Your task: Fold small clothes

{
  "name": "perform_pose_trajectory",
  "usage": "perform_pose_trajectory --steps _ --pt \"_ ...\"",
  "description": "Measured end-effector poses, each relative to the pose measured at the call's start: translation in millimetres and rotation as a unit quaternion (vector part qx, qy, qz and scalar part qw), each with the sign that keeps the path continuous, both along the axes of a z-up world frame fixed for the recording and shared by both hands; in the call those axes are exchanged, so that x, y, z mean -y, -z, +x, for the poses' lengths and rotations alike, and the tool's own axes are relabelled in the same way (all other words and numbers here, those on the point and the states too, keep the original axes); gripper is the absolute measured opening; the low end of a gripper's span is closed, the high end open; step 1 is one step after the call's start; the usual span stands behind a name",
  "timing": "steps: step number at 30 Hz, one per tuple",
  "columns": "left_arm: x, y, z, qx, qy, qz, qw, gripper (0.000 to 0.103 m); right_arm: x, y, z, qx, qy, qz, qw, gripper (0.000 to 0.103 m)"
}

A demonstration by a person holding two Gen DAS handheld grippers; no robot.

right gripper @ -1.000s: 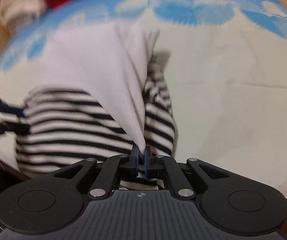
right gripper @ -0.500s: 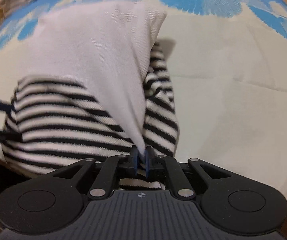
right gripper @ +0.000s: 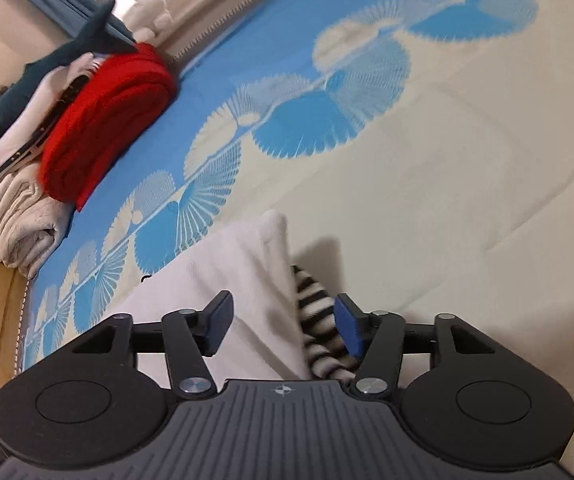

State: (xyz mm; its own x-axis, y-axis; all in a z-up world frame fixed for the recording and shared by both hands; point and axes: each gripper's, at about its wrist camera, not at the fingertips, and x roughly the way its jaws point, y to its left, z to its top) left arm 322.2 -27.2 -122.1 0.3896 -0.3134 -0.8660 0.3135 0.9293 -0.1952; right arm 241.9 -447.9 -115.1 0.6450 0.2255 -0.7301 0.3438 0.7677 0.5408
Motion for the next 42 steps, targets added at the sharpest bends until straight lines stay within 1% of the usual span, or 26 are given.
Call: perform_pose_trajectory --steps 5,6,7,9,11,12,13,15,16,17,22,24,25,26,27,29,30,32,33,34,35,36,37,38,39,42 --pt "-9 -4 3 0.001 -0.012 0.0 0.9999 0.064 -13 18 27 -0.033 0.011 0.001 0.999 0.064" --pt "-9 -5 4 0.001 -0.012 0.001 0.9999 0.064 -14 19 29 -0.027 0.007 0.011 1.0 0.046" --pt "-8 -5 2 0.002 -0.012 0.001 0.9999 0.064 -15 18 30 -0.014 -0.003 0.02 1.0 0.011" --pt "-8 -4 4 0.004 -0.013 -0.001 0.9999 0.064 -18 4 28 0.032 0.0 0.005 0.999 0.009" --pt "-5 -3 6 0.005 -0.016 -0.008 0.9998 0.064 -10 -11 19 0.092 0.032 0.015 0.995 0.006" --pt "-3 -3 6 0.004 -0.016 -0.013 0.9998 0.064 -6 -14 16 0.094 0.054 -0.001 0.994 0.002" --pt "0 -3 6 0.003 -0.014 -0.017 0.9997 0.064 -3 -11 15 0.077 0.067 -0.018 0.995 0.002" --pt "6 -3 4 -0.001 -0.004 -0.028 0.9996 0.064 -1 4 19 0.003 0.087 -0.055 0.995 0.002" --pt "11 -2 3 -0.004 0.006 -0.034 0.9994 0.064 -1 11 21 -0.021 0.085 -0.061 0.994 0.002" --pt "16 -2 0 -0.006 0.017 -0.038 0.9991 0.064 -3 14 22 -0.029 0.076 -0.064 0.995 0.002" --pt "45 8 -13 -0.016 0.079 -0.023 0.9965 0.064 -22 2 21 -0.01 0.021 -0.138 0.99 0.004" --pt "55 22 -16 -0.03 0.09 0.017 0.9953 0.066 -20 -2 17 -0.008 0.024 -0.148 0.989 0.004" --pt "59 30 -17 -0.041 0.091 0.044 0.994 0.066 -18 -6 13 -0.003 0.029 -0.15 0.988 0.01" --pt "60 36 -17 -0.049 0.089 0.059 0.993 0.067 -17 -11 6 0.01 0.033 -0.152 0.988 0.012" --pt "61 37 -16 -0.052 0.085 0.06 0.9932 0.067 -18 -19 -1 0.033 0.031 -0.159 0.986 0.012" --pt "59 34 -15 -0.051 0.077 0.046 0.9946 0.067 -24 -36 -10 0.079 -0.007 -0.17 0.982 0.012" --pt "58 32 -15 -0.05 0.071 0.038 0.9955 0.067 -31 -42 -17 0.1 -0.043 -0.163 0.981 0.012" --pt "55 28 -13 -0.047 0.059 0.024 0.9968 0.067 -42 -43 -26 0.116 -0.128 -0.112 0.979 0.012" --pt "54 26 -12 -0.045 0.052 0.018 0.9975 0.067 -50 -40 -29 0.11 -0.173 -0.089 0.975 0.014" --pt "52 24 -10 -0.042 0.043 0.009 0.9981 0.067 -60 -32 -31 0.085 -0.228 -0.076 0.967 0.015" --pt "50 21 -7 -0.04 0.033 -0.001 0.9987 0.067 -70 -21 -31 0.045 -0.267 -0.082 0.959 0.015" --pt "48 17 -3 -0.039 0.02 -0.011 0.999 0.067 -79 -2 -33 -0.015 -0.305 -0.101 0.947 0.015" --pt "44 15 1 -0.037 0.003 -0.023 0.999 0.067 -88 17 -38 -0.069 -0.339 -0.127 0.93 0.015" --pt "41 12 6 -0.038 -0.017 -0.034 0.9986 0.067 -94 23 -45 -0.077 -0.366 -0.157 0.914 0.015" --pt "37 10 9 -0.04 -0.035 -0.045 0.9976 0.067 -95 19 -50 -0.064 -0.379 -0.17 0.907 0.015" --pt "23 10 21 -0.057 -0.082 -0.076 0.9921 0.07 -73 13 -54 -0.061 -0.352 -0.119 0.926 0.014"
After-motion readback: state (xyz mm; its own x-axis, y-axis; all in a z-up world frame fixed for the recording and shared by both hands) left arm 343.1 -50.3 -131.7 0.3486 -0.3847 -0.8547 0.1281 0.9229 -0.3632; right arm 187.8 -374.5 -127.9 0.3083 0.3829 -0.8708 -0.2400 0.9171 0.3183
